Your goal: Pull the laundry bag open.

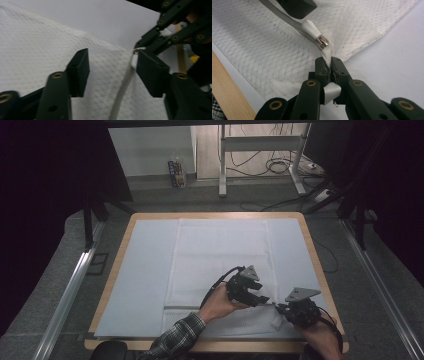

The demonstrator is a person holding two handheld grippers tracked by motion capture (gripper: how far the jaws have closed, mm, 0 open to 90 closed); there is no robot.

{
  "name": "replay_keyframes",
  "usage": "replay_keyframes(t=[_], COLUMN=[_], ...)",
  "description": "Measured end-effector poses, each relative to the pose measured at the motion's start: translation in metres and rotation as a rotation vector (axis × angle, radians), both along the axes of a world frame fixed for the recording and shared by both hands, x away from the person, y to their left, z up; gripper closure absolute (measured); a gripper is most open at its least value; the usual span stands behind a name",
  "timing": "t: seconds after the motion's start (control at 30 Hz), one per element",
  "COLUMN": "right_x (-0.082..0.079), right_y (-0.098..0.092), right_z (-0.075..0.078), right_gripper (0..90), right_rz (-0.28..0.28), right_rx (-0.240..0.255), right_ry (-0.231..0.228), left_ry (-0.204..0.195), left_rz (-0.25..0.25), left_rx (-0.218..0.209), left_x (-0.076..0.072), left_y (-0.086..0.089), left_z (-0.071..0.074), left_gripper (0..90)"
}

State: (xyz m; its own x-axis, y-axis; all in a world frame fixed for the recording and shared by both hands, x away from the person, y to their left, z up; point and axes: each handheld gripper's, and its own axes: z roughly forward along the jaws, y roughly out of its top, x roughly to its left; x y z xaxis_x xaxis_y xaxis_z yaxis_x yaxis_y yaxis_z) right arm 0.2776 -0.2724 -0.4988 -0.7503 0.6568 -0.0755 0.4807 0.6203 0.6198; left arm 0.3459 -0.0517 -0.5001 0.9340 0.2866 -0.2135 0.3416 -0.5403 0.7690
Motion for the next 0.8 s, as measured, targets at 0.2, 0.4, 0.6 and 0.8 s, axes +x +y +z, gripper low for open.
replay_keyframes(t=[0.2,0.4,0.6,0.8], right_x=[-0.001,-0.003,-0.004,-0.006], right_y=[0.002,0.003,0.004,0.005], right_z=[0.000,0.002,0.003,0.004], right_gripper=[83.9,84.0,83.9,83.9], right_rz=[0.014,0.020,0.030,0.044], right_rx=[-0.027,-0.028,-0.045,-0.053], right_ry=[-0.026,-0.047,-0.071,-0.094], left_ry=[0.079,0.128,0.145,0.167], left_rz=[-0.031,-0.074,-0.114,-0.124], left_rx=[-0.018,-0.024,-0.004,0.006], left_x=[0.001,0.001,0.000,0.000], left_y=[-0.004,-0.008,-0.009,-0.011], left_z=[-0.004,-0.004,-0.002,-0.002], left_gripper=[66.6,78.1,80.1,78.8])
